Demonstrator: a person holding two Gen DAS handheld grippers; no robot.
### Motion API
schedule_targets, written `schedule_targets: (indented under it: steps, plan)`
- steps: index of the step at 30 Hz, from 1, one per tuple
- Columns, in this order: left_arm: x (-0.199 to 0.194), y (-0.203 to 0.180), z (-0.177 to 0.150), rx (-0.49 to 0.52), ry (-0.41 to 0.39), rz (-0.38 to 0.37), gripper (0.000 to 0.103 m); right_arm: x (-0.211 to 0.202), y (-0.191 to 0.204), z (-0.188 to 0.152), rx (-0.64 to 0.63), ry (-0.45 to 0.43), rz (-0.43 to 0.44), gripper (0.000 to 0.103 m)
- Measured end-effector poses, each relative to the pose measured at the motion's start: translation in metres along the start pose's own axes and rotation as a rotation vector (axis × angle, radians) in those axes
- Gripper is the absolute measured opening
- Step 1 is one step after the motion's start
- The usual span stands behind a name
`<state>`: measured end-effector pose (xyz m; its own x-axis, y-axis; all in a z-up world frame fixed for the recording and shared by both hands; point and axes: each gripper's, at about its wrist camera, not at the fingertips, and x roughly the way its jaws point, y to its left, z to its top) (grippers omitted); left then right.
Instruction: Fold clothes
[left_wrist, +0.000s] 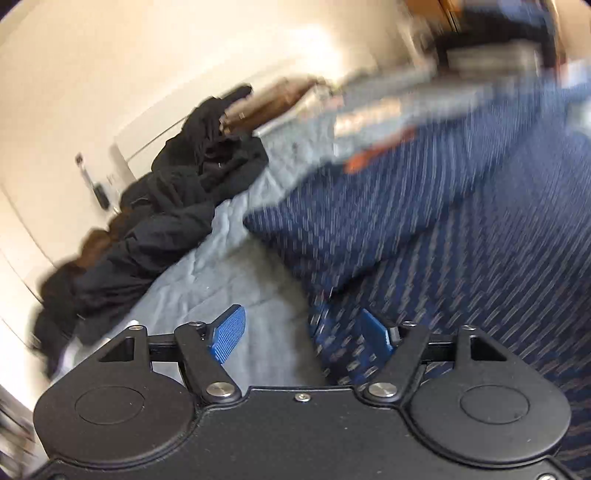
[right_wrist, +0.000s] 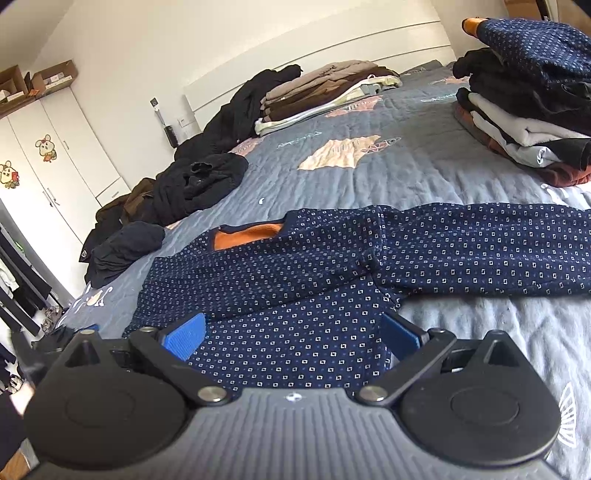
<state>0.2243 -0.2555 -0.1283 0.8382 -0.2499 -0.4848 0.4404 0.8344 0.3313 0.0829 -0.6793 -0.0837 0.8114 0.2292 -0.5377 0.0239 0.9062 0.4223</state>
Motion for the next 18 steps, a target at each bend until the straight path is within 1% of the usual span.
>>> schedule_targets:
  steps: [1, 2, 5, 9, 12, 15, 17, 18]
  plan:
    - [-0.007, 0.004, 0.003, -0.036, 0.004, -0.031, 0.031, 0.0, -0.001, 0.0, 0.004, -0.001, -0.001, 0.101]
    - [-0.013, 0.008, 0.007, -0.073, 0.008, -0.062, 0.026, 0.0, -0.001, 0.0, 0.008, -0.001, -0.001, 0.101]
    - [0.026, 0.008, 0.029, -0.188, 0.046, -0.118, 0.022, 0.0, 0.001, 0.0, 0.007, -0.002, 0.0, 0.101]
    - [0.082, 0.006, 0.059, -0.343, 0.097, -0.189, 0.022, -0.001, 0.002, 0.0, -0.001, -0.007, 0.01, 0.101]
    - [0.123, 0.007, 0.059, -0.39, 0.177, -0.127, 0.022, 0.002, 0.001, -0.001, 0.002, 0.002, 0.004, 0.101]
    - [0.156, 0.012, 0.047, -0.442, 0.284, -0.116, 0.023, 0.005, -0.001, -0.001, 0.005, 0.011, -0.006, 0.101]
    - [0.156, 0.012, 0.046, -0.439, 0.27, -0.116, 0.023, 0.005, -0.003, -0.002, 0.005, 0.013, -0.007, 0.101]
    - [0.151, 0.014, 0.049, -0.453, 0.255, -0.142, 0.023, 0.005, -0.003, -0.001, 0.007, 0.012, -0.006, 0.101]
